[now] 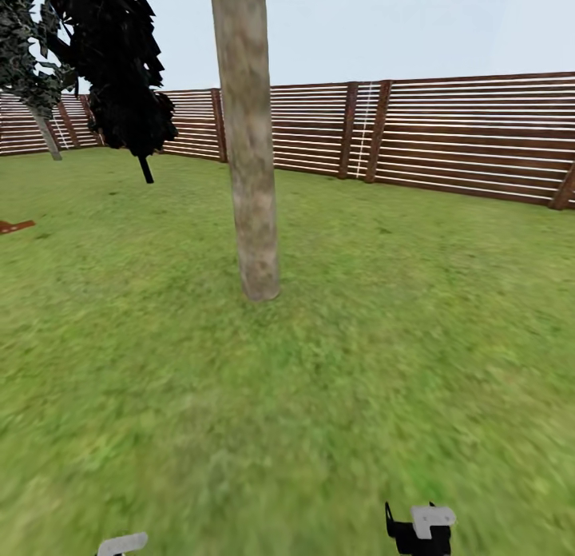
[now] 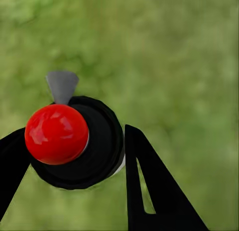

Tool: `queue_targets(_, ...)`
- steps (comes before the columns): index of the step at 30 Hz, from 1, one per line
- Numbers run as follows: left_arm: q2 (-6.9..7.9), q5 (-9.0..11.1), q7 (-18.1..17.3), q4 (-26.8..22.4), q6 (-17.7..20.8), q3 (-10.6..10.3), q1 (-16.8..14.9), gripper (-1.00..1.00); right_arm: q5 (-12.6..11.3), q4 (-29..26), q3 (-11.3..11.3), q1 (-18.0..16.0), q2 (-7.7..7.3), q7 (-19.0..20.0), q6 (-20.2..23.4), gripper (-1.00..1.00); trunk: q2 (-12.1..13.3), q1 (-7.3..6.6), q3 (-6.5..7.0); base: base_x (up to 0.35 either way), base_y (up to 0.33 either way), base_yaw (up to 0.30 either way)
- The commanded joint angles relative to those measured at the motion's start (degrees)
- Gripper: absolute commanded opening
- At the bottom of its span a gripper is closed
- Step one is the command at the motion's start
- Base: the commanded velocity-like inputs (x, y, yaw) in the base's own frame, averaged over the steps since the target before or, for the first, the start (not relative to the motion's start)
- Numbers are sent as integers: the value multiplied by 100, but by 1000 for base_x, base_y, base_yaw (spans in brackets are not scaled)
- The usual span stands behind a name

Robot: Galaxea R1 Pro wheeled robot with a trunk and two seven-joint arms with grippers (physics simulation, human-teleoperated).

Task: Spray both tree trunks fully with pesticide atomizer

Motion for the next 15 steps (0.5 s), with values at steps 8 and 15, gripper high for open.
queue_targets(8,0,0,0,0,0,0,0,-100,3,7,0,0,-3,8,0,100,0,0,0,339,0,5)
queue_targets(15,0,-1,0,0,0,0,0,-100,9,9,0,0,-3,8,0,100,0,0,0,339,0,0)
